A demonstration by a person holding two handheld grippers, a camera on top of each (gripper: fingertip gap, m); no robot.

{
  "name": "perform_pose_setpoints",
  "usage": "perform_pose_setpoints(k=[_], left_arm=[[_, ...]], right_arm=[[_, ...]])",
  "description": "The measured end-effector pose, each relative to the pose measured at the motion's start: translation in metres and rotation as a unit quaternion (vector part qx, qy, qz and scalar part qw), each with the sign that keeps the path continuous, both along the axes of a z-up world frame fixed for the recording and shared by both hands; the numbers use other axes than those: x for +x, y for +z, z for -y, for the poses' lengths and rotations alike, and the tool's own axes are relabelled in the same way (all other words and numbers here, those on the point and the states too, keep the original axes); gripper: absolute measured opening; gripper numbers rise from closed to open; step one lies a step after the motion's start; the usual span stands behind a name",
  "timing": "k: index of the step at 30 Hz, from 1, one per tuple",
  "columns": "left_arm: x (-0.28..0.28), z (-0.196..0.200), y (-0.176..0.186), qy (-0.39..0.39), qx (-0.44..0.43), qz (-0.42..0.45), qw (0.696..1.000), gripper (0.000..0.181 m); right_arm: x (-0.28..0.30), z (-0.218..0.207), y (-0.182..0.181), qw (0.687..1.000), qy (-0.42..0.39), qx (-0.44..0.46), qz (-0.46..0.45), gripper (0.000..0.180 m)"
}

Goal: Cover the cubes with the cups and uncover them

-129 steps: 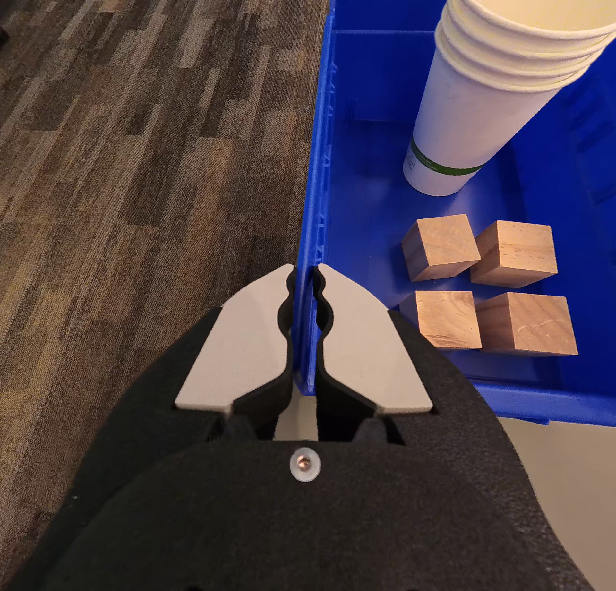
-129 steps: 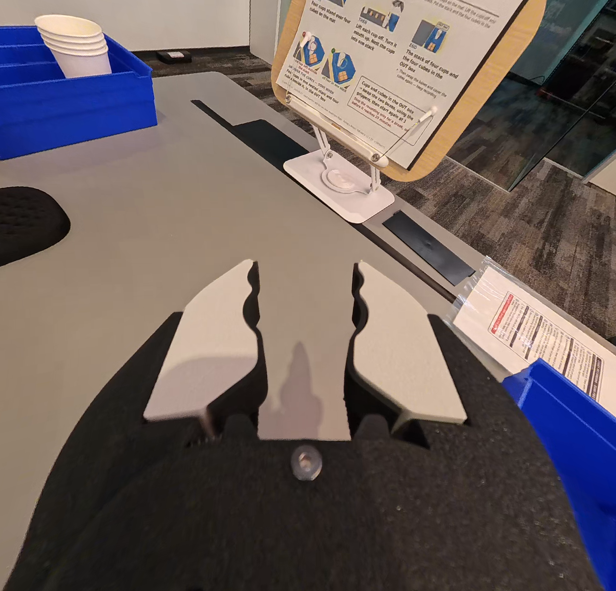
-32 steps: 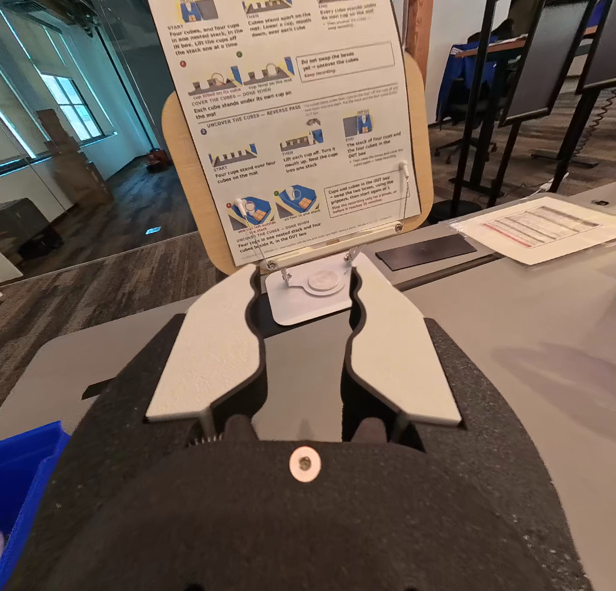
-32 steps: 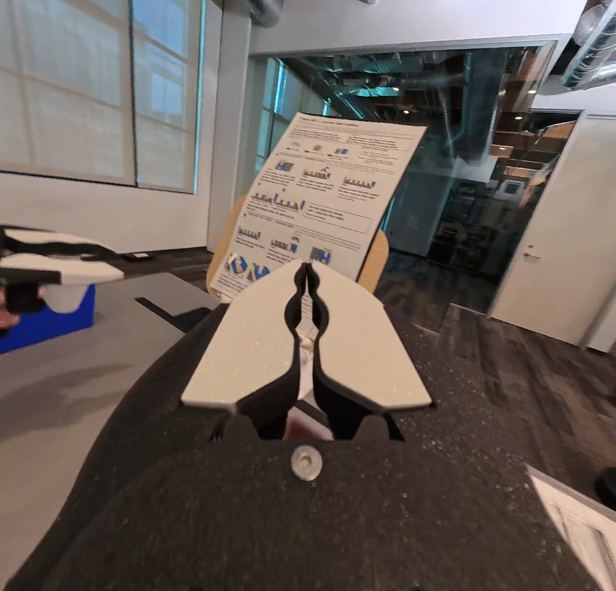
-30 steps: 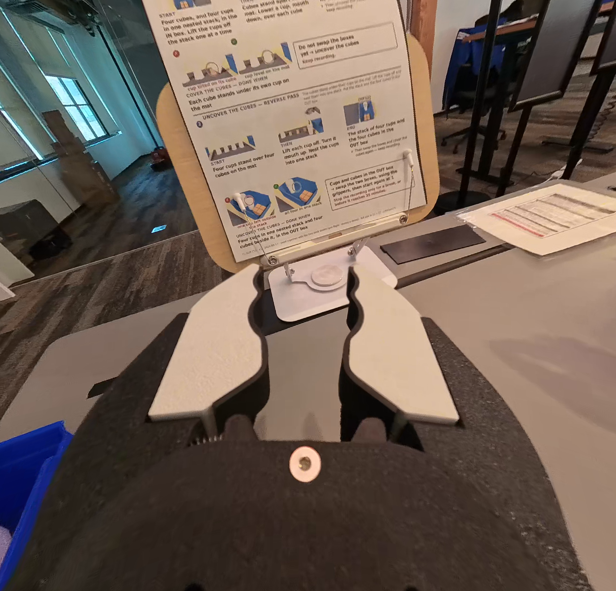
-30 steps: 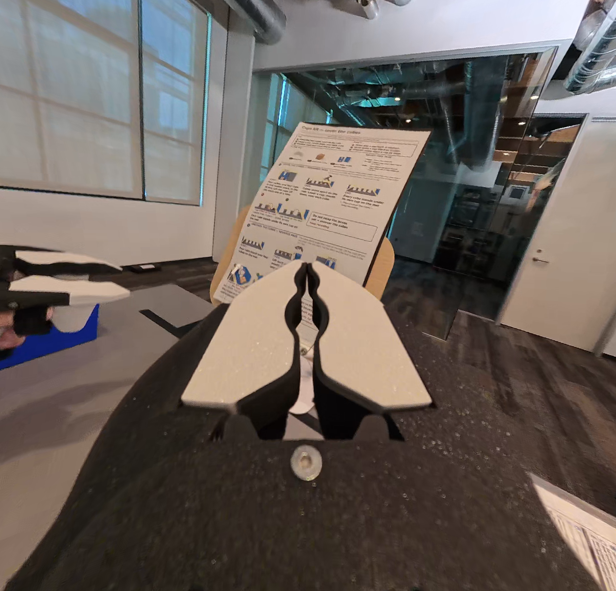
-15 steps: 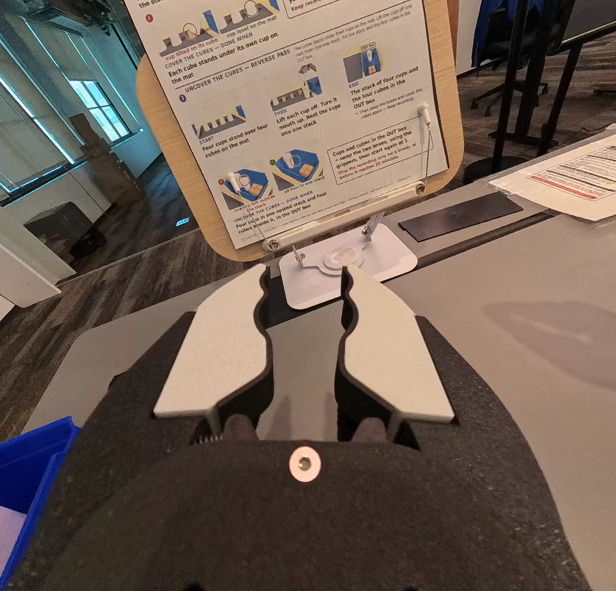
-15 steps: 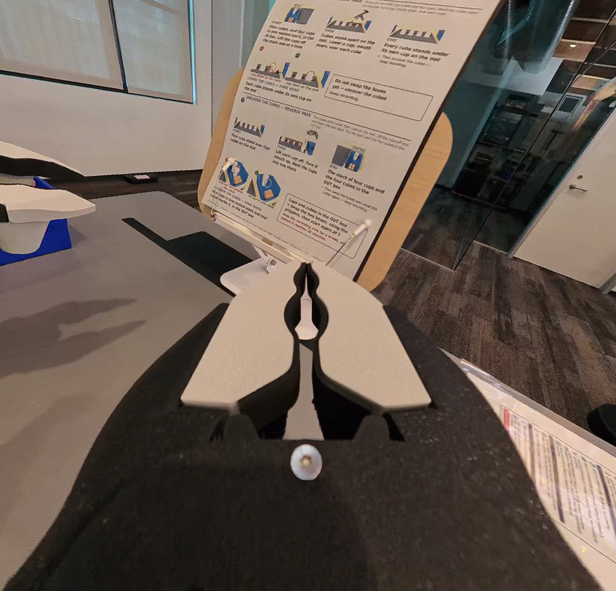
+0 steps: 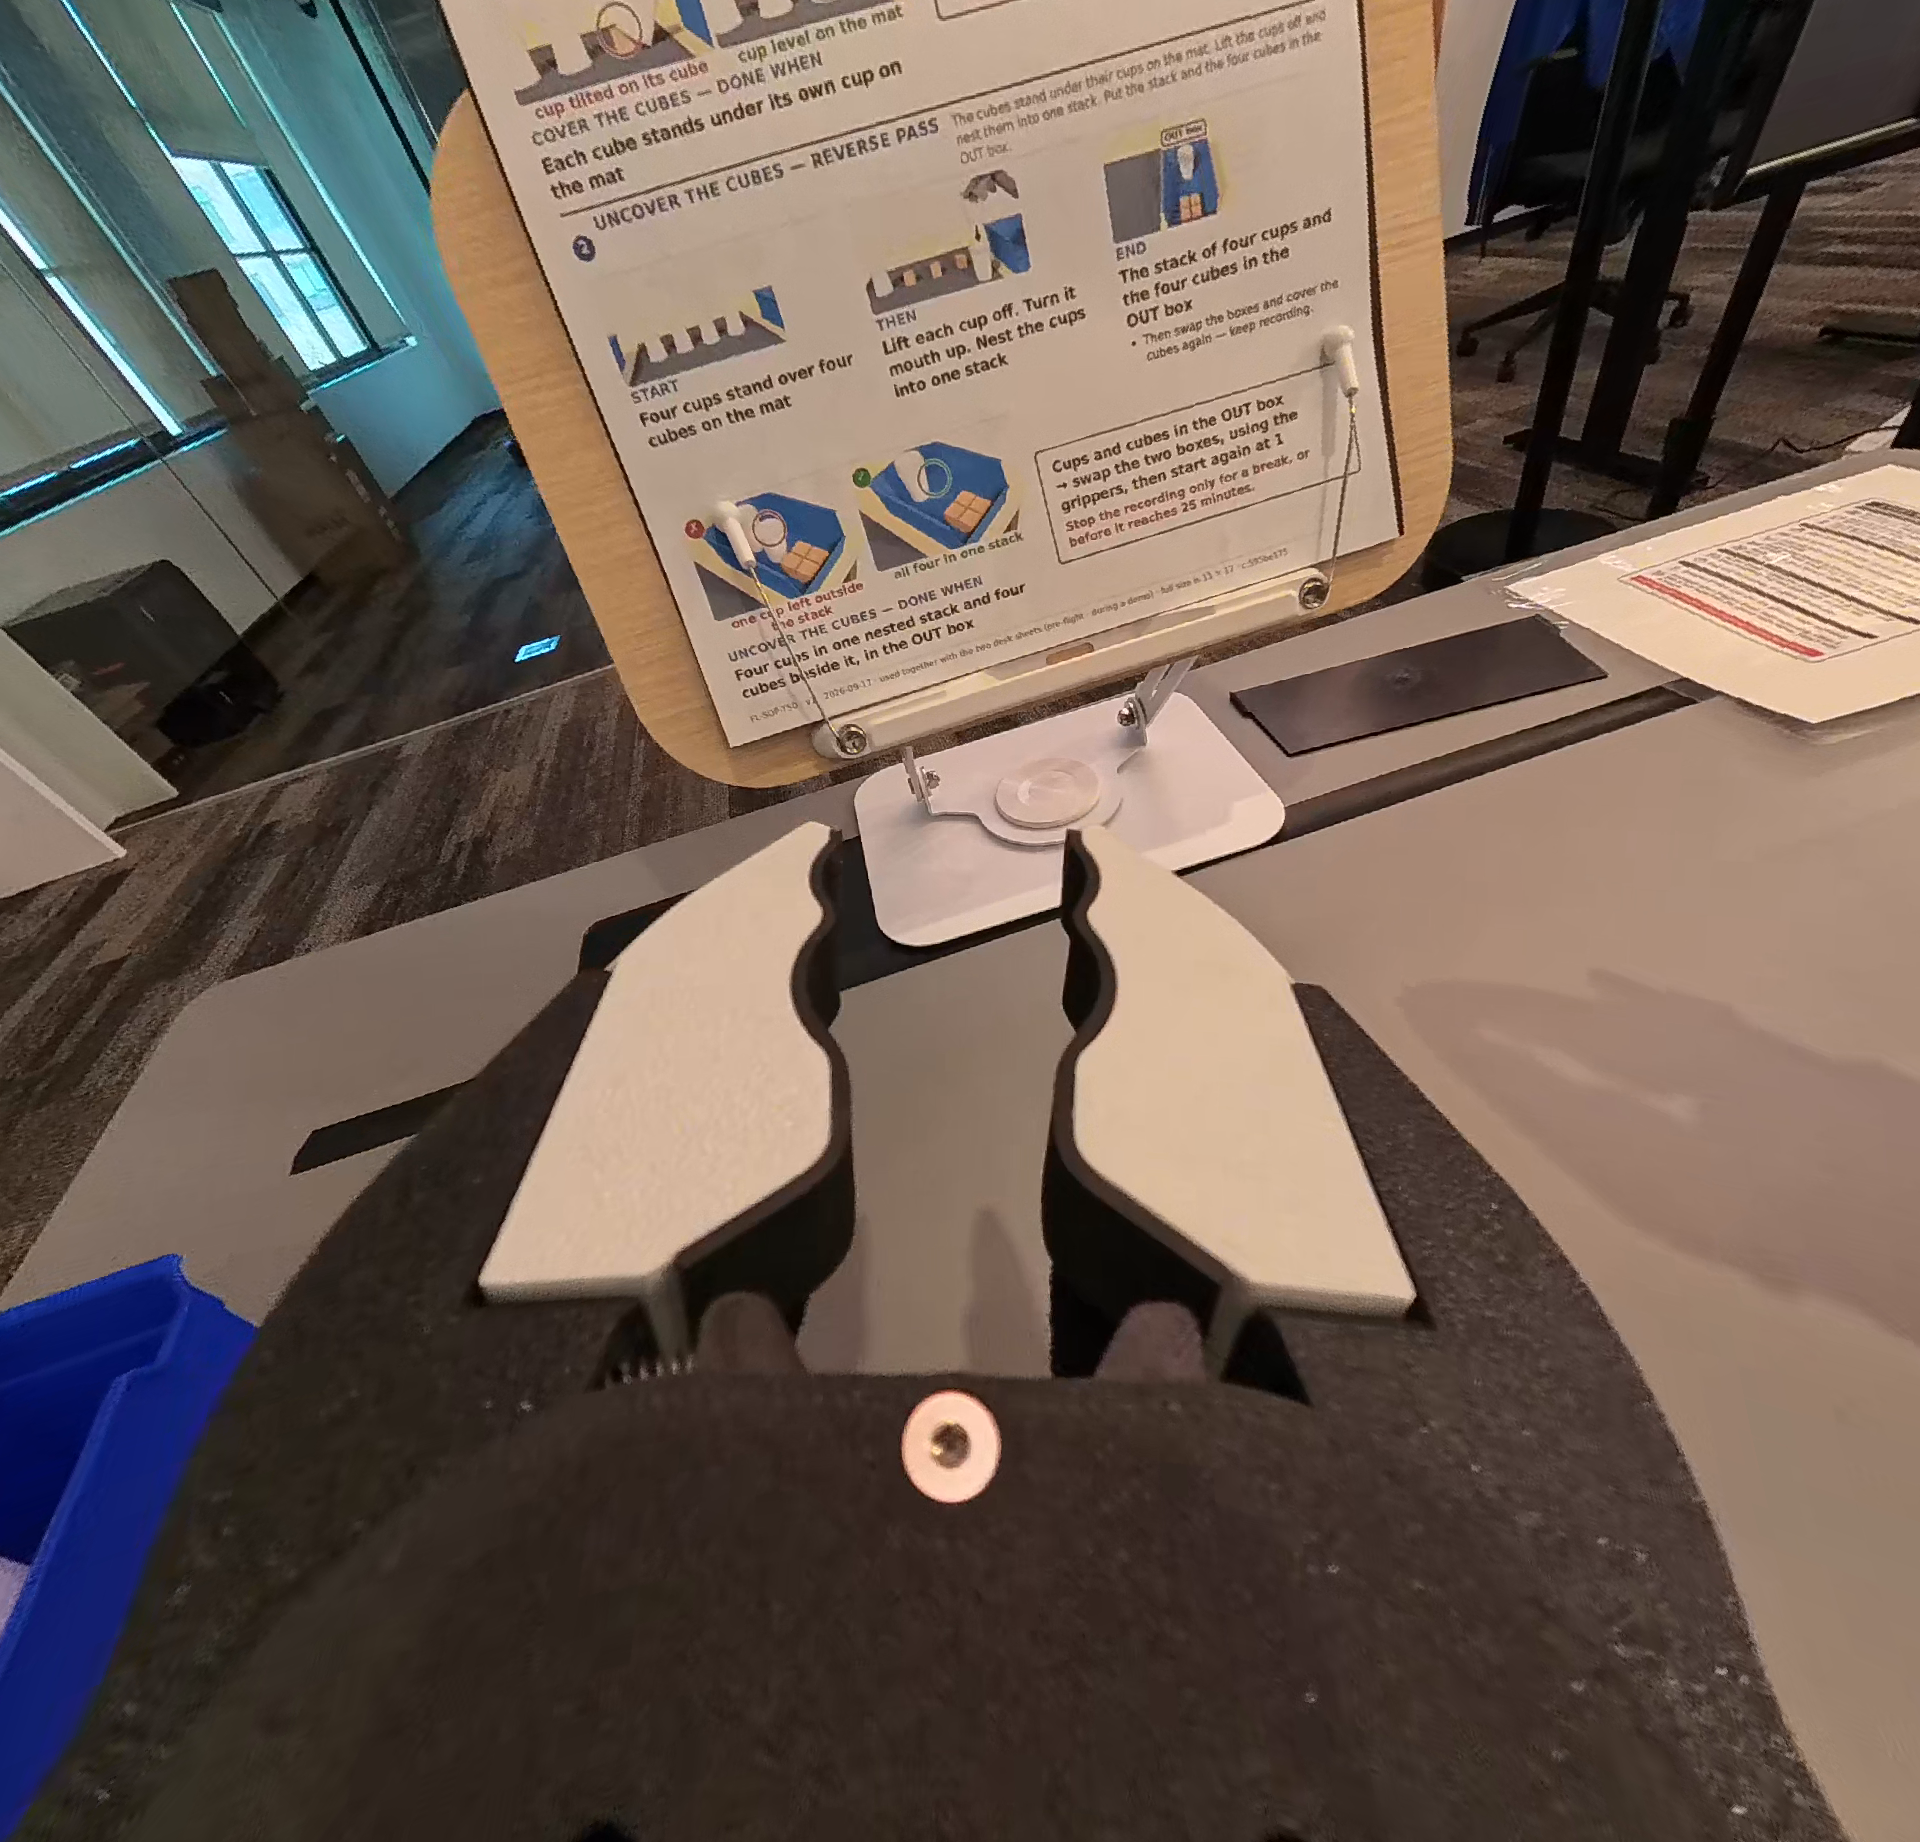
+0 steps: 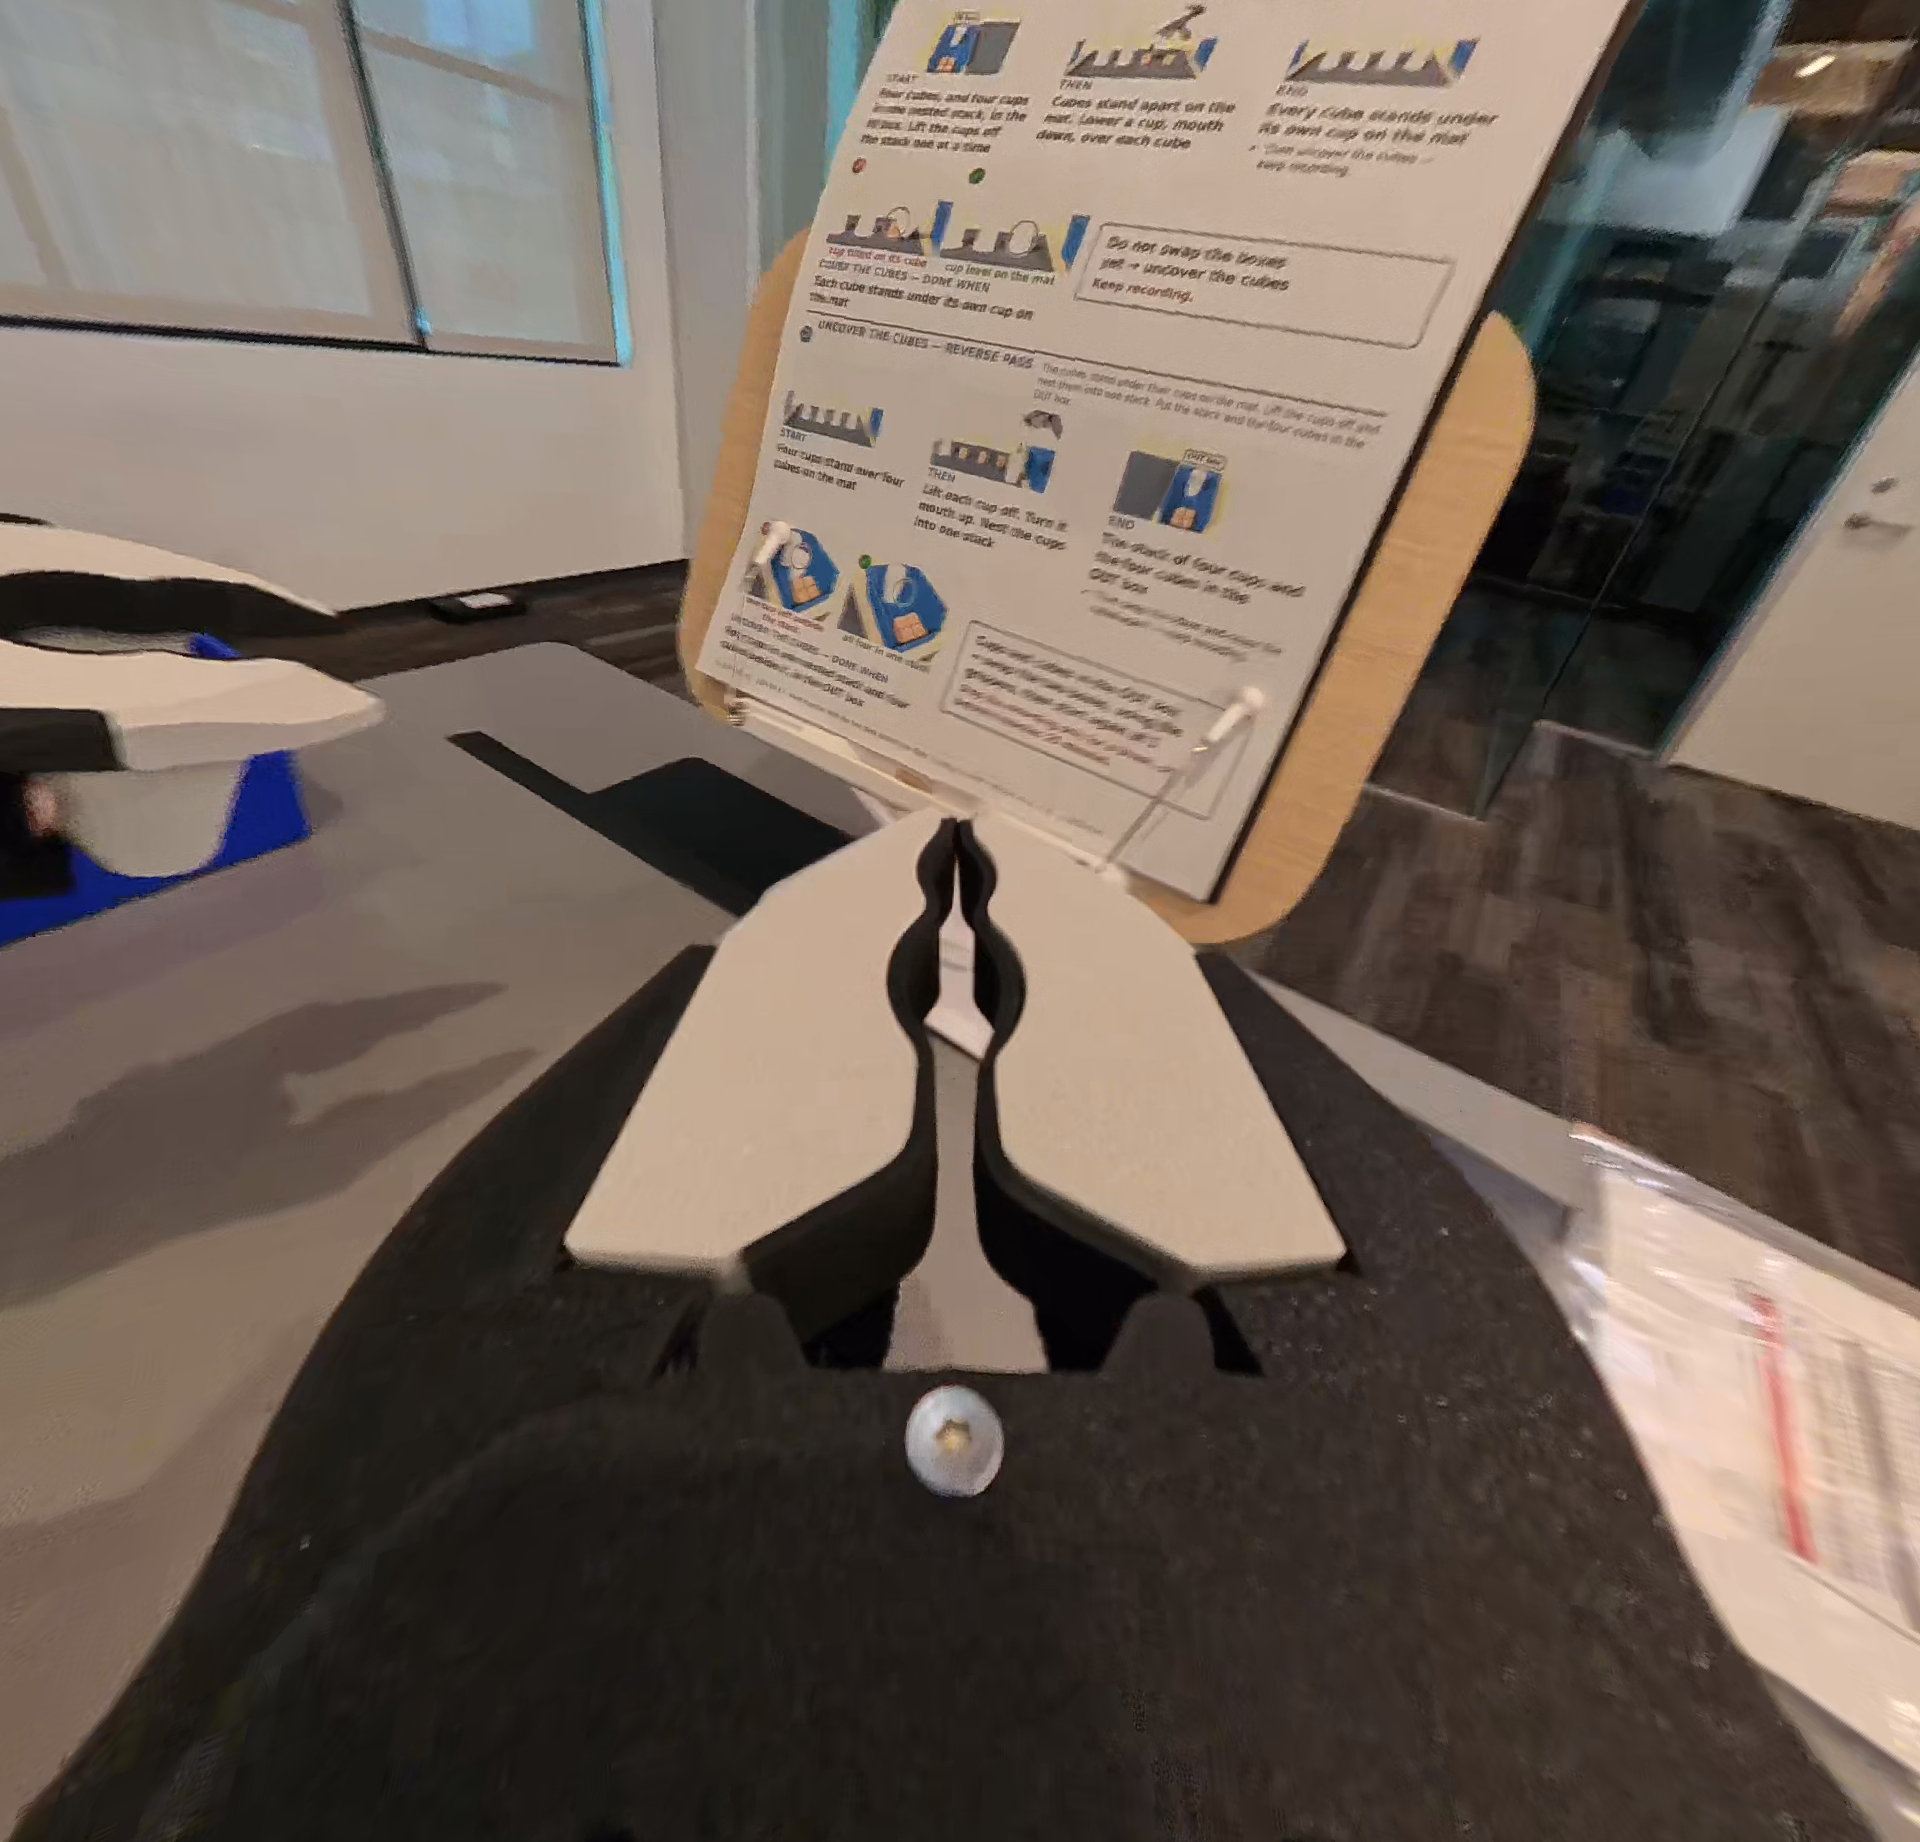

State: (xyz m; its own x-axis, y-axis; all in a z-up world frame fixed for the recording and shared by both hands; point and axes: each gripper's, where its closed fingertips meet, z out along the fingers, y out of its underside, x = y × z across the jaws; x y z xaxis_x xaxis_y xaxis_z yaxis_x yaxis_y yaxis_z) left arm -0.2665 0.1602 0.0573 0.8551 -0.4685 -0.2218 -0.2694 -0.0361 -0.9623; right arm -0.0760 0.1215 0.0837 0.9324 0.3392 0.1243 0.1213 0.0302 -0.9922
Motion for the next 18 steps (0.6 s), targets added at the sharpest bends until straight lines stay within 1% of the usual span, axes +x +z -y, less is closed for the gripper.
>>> perform_pose_setpoints(k=[1,3,8,11,12,15,16,18], left_arm=[[0.000,0.000,0.001,0.001,0.001,0.001,1.000,0.039],[-0.001,0.001,0.002,0.002,0.004,0.003,1.000,0.039],[0.000,0.001,0.005,0.005,0.014,0.010,1.000,0.039],[0.004,0.001,0.003,-0.012,0.009,0.021,1.000,0.041],[0.006,0.002,0.002,-0.020,0.007,0.021,1.000,0.042],[0.006,0.001,-0.001,-0.023,0.009,0.007,1.000,0.042],[0.006,0.001,-0.002,-0.021,0.011,0.001,1.000,0.042],[0.005,0.000,-0.003,-0.016,0.014,-0.006,1.000,0.041]], right_arm=[[-0.004,0.000,-0.001,1.000,0.015,-0.009,-0.015,0.000],[0.000,-0.002,-0.003,1.000,-0.003,-0.008,-0.013,0.000],[0.010,-0.004,-0.008,0.991,-0.067,0.029,0.112,0.000],[0.006,-0.005,-0.012,0.983,-0.071,0.049,0.159,0.004],[0.002,-0.006,-0.017,0.984,-0.060,0.045,0.160,0.006],[-0.006,-0.011,-0.036,0.993,-0.023,-0.009,0.113,0.011],[-0.004,-0.014,-0.040,0.994,-0.028,-0.023,0.106,0.010],[0.009,-0.018,-0.047,0.990,-0.068,-0.040,0.115,0.008]])
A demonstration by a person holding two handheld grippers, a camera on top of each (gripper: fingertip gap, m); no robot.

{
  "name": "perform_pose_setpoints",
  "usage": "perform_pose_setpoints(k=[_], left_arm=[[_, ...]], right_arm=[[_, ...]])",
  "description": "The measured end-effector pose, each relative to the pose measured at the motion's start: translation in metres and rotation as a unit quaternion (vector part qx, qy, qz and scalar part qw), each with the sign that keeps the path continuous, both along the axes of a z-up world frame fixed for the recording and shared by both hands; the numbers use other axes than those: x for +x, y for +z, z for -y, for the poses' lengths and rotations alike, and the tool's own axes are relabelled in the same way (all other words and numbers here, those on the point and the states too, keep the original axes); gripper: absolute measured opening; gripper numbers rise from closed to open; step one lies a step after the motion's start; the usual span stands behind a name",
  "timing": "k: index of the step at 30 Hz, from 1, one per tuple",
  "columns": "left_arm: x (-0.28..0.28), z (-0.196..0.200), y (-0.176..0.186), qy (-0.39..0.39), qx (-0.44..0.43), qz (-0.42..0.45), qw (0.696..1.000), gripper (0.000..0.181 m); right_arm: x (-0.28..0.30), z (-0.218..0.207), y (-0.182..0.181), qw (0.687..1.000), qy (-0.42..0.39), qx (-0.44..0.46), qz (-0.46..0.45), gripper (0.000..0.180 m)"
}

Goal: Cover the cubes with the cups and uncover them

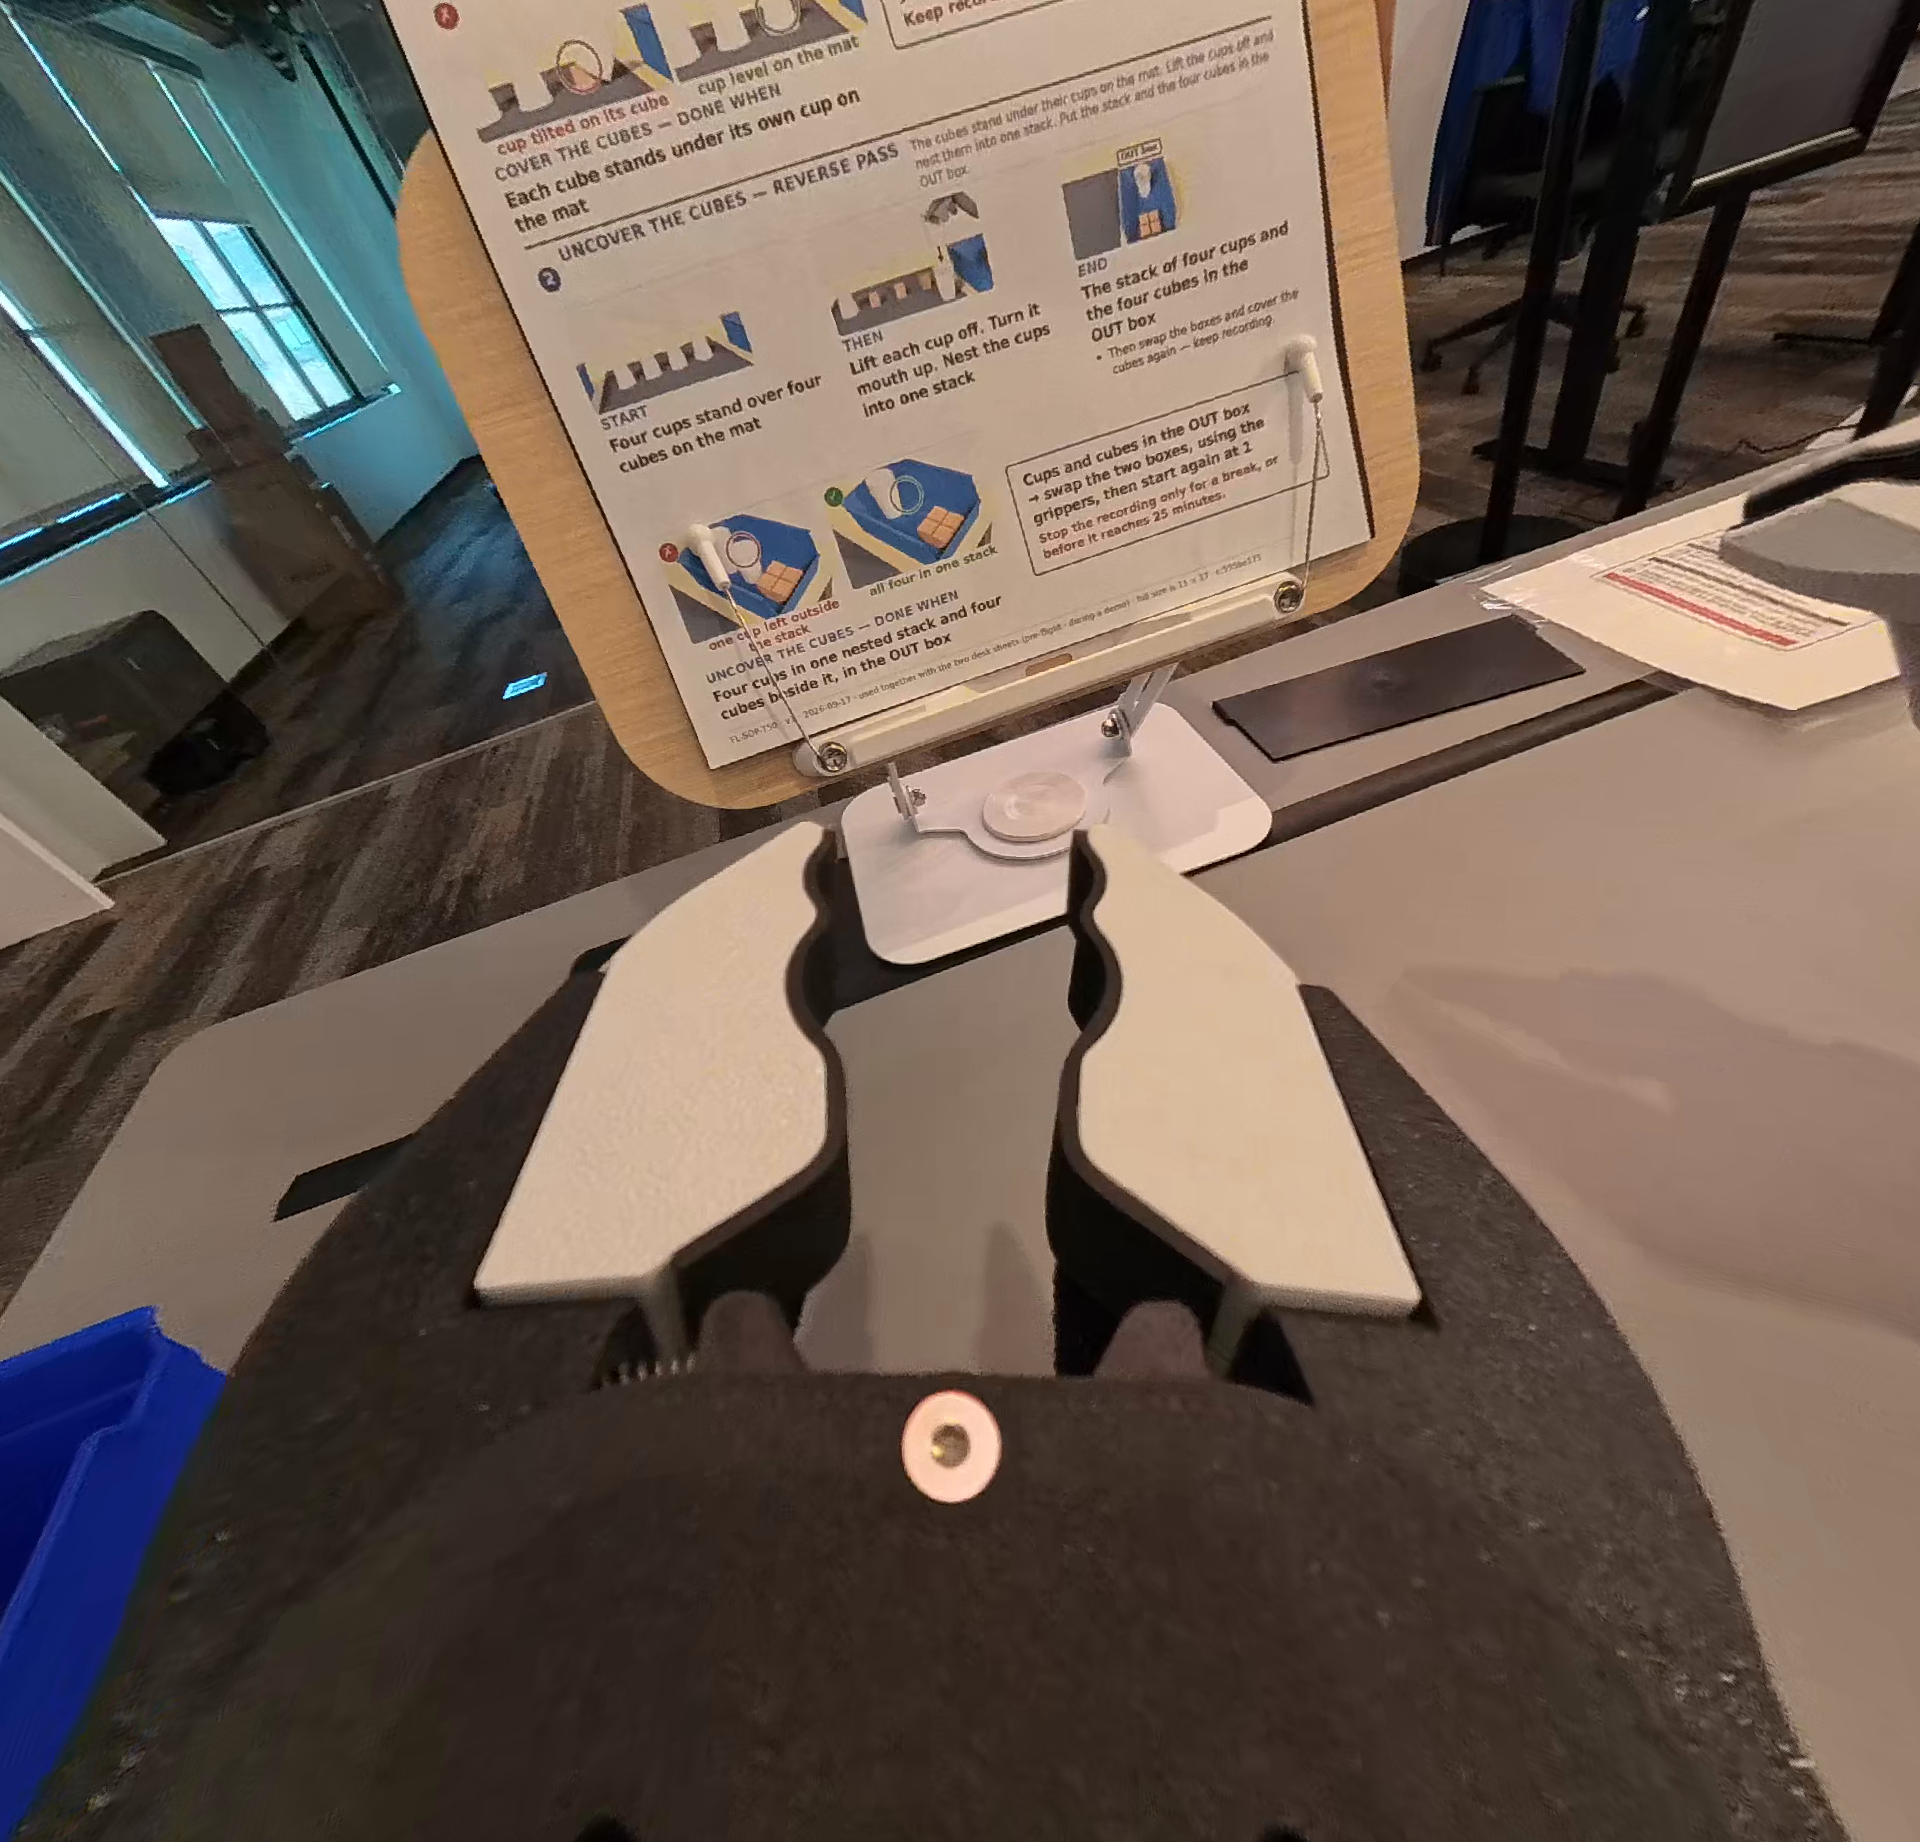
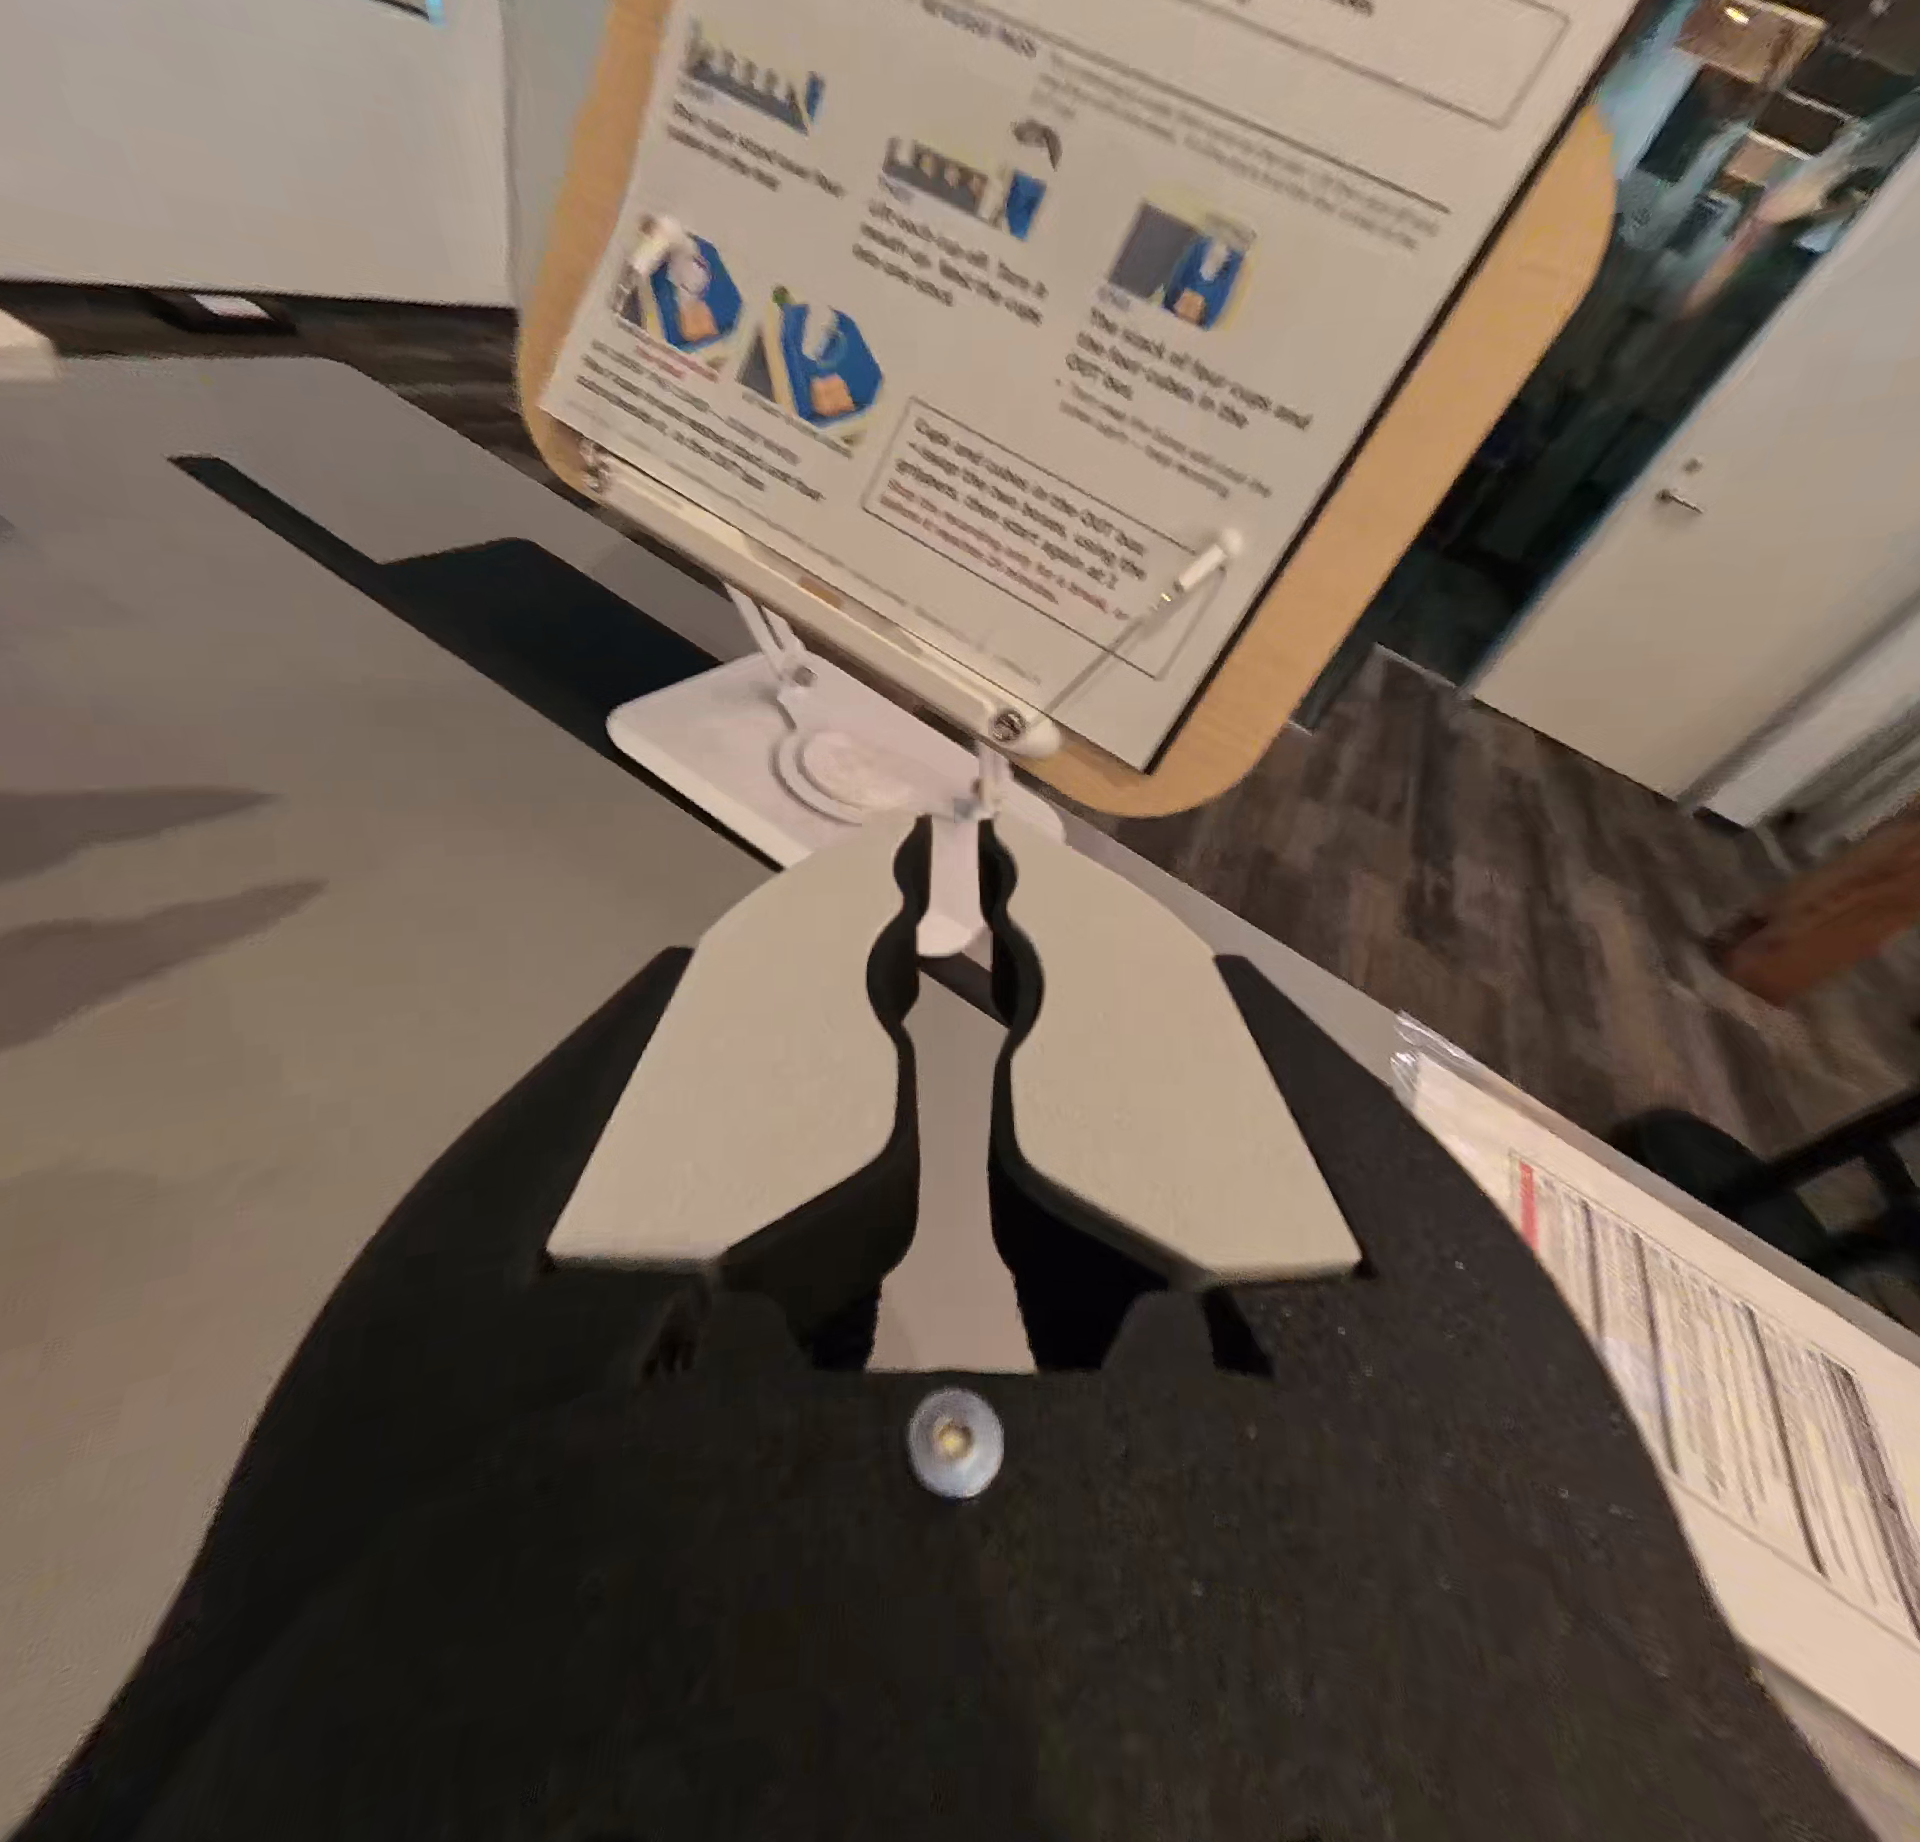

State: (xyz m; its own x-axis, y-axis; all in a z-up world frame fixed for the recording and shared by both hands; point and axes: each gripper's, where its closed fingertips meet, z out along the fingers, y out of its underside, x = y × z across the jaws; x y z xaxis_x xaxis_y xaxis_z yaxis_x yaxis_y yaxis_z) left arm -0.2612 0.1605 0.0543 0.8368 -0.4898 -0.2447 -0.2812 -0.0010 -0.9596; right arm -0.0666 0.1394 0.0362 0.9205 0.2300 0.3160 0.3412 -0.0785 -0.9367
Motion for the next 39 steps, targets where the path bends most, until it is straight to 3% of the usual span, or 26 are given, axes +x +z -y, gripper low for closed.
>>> perform_pose_setpoints(k=[11,39], left_arm=[[0.000,-0.006,-0.010,0.009,-0.006,-0.004,1.000,0.040],[-0.009,-0.010,-0.007,0.017,-0.001,-0.016,1.000,0.035]], right_arm=[[0.039,-0.003,0.001,0.994,-0.108,0.011,-0.007,0.009],[0.028,-0.010,-0.017,0.997,-0.068,-0.044,-0.008,0.016]])
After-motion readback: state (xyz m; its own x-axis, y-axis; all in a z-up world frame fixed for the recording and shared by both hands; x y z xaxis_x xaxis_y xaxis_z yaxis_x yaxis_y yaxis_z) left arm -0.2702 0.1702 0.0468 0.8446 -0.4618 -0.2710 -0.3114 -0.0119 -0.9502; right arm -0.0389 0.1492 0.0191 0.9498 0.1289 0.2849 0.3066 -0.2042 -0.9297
